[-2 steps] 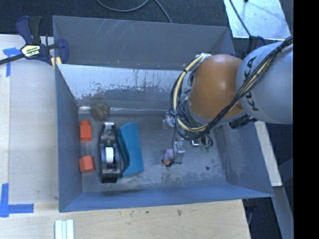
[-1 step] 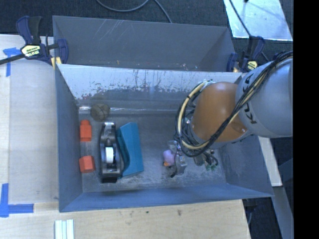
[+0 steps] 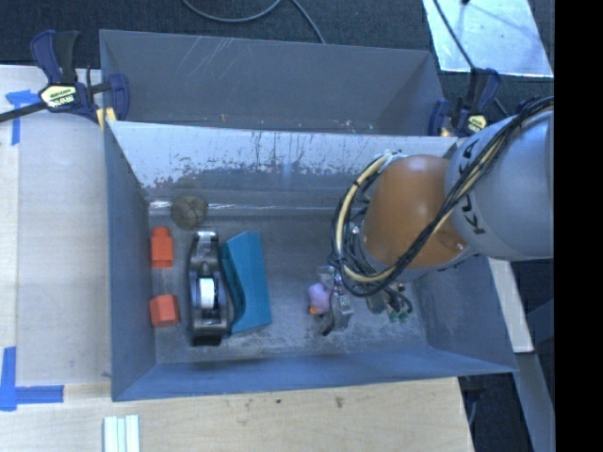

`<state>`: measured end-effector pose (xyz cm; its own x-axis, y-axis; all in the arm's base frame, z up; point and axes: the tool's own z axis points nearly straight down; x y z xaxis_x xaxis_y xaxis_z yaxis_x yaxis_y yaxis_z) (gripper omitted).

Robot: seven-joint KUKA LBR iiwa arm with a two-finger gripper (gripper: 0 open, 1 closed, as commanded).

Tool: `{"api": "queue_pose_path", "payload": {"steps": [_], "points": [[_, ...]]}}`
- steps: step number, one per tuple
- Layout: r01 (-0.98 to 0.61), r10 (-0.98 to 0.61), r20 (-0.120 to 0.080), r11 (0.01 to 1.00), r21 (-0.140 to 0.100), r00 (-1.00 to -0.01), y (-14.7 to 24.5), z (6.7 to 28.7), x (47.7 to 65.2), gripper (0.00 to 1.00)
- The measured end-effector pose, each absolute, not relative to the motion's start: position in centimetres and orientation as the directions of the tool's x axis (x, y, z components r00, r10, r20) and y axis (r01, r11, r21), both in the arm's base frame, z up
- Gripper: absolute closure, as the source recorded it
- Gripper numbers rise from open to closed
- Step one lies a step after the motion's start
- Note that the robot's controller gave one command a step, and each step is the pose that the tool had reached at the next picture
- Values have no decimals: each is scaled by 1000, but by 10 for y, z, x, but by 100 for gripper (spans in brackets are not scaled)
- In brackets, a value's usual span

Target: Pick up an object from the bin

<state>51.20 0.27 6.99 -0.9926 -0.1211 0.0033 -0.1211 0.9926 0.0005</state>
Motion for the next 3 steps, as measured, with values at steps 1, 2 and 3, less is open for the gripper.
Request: {"api": "queue_pose_path", "payload": {"steps": [1,2,3], "points": [[-128,-128,1,992,0,-992,12,156,517,100],[-127,-127,1,992,0,-992,12,156,517,100],[-141,-141,7,990,1,-990,19,200,512,100]]}}
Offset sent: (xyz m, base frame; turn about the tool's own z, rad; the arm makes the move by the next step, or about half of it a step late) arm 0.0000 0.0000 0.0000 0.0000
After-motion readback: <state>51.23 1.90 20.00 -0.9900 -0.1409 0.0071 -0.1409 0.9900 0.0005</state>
